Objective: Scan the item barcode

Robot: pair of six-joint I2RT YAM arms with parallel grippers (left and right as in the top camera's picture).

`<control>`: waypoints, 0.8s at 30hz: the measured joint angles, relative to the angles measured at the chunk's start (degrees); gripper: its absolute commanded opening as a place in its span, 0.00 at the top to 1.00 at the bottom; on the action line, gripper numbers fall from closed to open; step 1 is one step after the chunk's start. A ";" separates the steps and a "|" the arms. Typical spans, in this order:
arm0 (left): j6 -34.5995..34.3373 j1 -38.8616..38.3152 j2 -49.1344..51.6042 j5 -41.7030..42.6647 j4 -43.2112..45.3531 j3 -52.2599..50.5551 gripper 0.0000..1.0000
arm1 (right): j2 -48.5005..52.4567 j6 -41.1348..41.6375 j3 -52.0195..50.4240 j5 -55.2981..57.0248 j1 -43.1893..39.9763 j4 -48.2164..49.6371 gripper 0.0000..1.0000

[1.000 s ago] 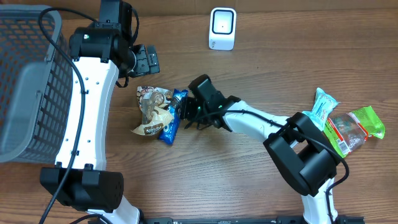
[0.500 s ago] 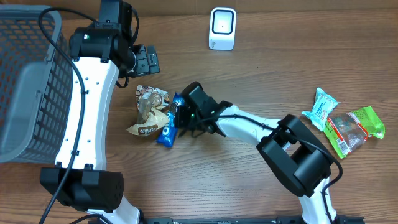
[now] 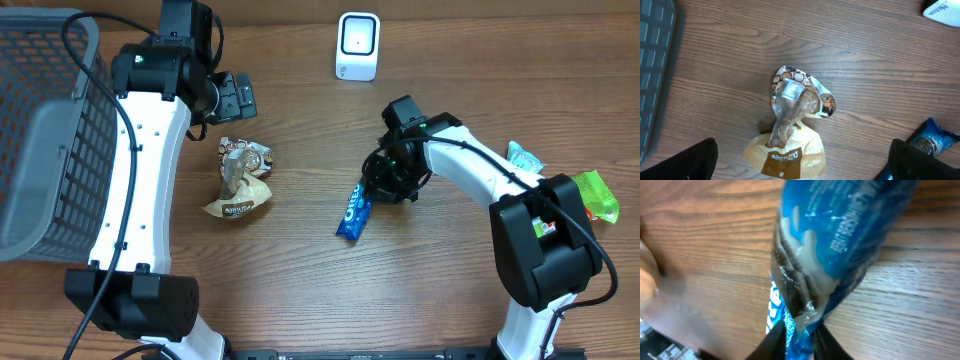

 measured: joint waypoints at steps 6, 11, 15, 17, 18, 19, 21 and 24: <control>0.00 0.00 0.00 -0.02 0.02 0.00 0.00 | 0.00 -7.72 1.84 -1.18 -0.28 -5.09 0.63; 0.00 0.00 0.00 -0.02 0.00 0.00 0.00 | -0.02 -8.13 13.49 7.21 -0.26 -16.17 0.53; 0.00 0.00 0.00 0.00 0.00 0.00 0.00 | -0.68 -3.89 17.79 14.58 -0.26 -19.02 0.48; -0.02 0.00 0.00 0.00 0.00 0.00 0.00 | -0.74 -1.03 17.57 16.98 -0.11 -17.66 0.42; 0.00 0.00 0.00 0.00 0.00 0.00 0.00 | -0.74 0.85 16.83 18.14 0.09 -15.78 0.39; 0.00 0.00 0.00 0.00 0.02 0.00 0.00 | -0.74 2.05 16.06 18.67 0.24 -14.53 0.36; 0.00 0.00 0.00 -0.02 0.02 0.00 0.00 | -0.74 4.57 14.03 19.56 1.03 -12.61 0.32; 0.00 0.00 0.00 0.00 -0.02 0.00 0.00 | -0.74 9.97 7.34 19.61 3.87 -8.11 0.33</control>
